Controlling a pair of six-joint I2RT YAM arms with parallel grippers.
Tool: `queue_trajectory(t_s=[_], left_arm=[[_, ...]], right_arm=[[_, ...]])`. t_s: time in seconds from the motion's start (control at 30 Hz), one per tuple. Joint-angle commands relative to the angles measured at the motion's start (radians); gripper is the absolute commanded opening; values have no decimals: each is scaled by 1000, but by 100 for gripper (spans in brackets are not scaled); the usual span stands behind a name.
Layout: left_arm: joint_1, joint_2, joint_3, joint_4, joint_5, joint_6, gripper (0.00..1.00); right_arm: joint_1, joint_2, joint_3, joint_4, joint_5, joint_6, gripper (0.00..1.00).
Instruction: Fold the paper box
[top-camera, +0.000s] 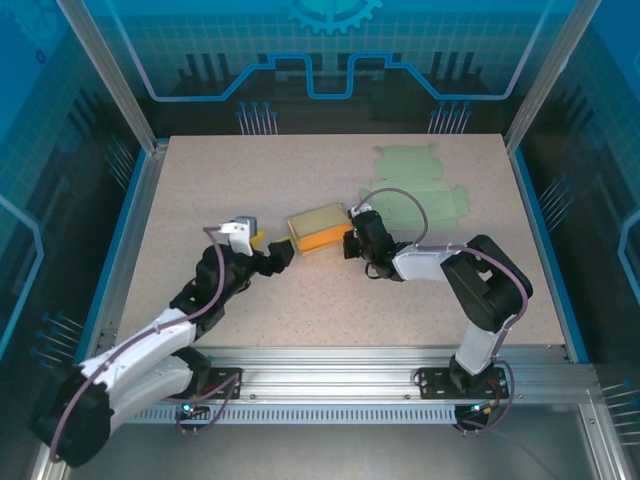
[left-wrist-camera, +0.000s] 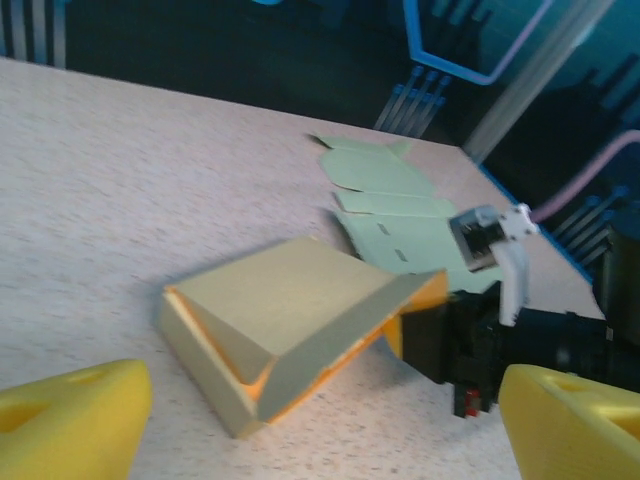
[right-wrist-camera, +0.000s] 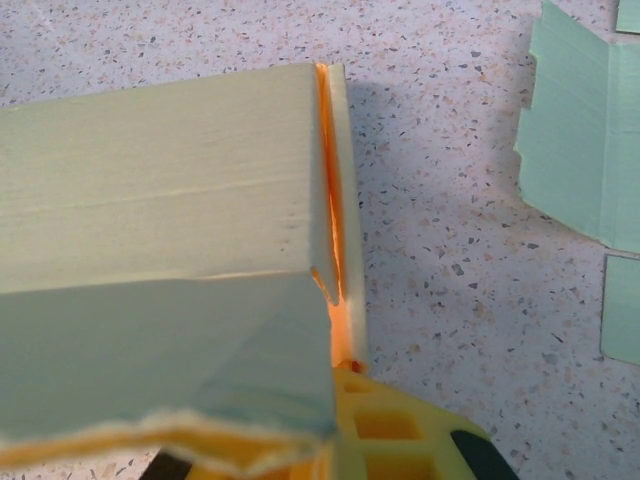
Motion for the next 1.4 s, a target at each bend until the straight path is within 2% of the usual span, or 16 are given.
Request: queue_trajectory(t_s=[0.0, 0.1, 0.27, 0.33, 0.43, 0.5, 0.7, 0.87, 1.0, 1.2, 1.27, 1.37], left_arm=[[-2, 16, 151, -259, -114, 87, 92], [-3, 155, 305, -323, -29, 118, 93], [3, 452, 517, -300, 125, 114, 83], [11, 556, 572, -258, 173, 92, 75], [37, 702, 642, -224, 270, 24, 57], [52, 776, 652, -184, 344, -21, 46], [73, 886, 568, -33, 400, -137, 39], [82, 961, 540, 36, 418, -180, 38], [99, 1003, 519, 85, 428, -207, 36], [118, 1032, 513, 100, 430, -207, 35], [119, 1039, 520, 100, 430, -203, 35], [119, 1047, 528, 97, 426, -200, 35]], right_arm=[[12, 44, -5, -77, -9, 12, 0], [16, 46, 3, -88, -10, 7, 0], [17, 39, 12, -112, 3, 0, 0], [18, 39, 13, -115, 3, 1, 0], [20, 43, 16, -117, 3, 3, 0], [24, 48, 22, -123, 3, 7, 0], [34, 44, 32, -154, 12, 6, 2], [40, 14, 32, -185, 19, 6, 3], [46, -17, 34, -218, 26, 9, 13], [61, -100, 24, -293, 40, 0, 41], [66, -140, 21, -321, 41, -8, 46], [71, -204, 17, -362, 38, -12, 49]])
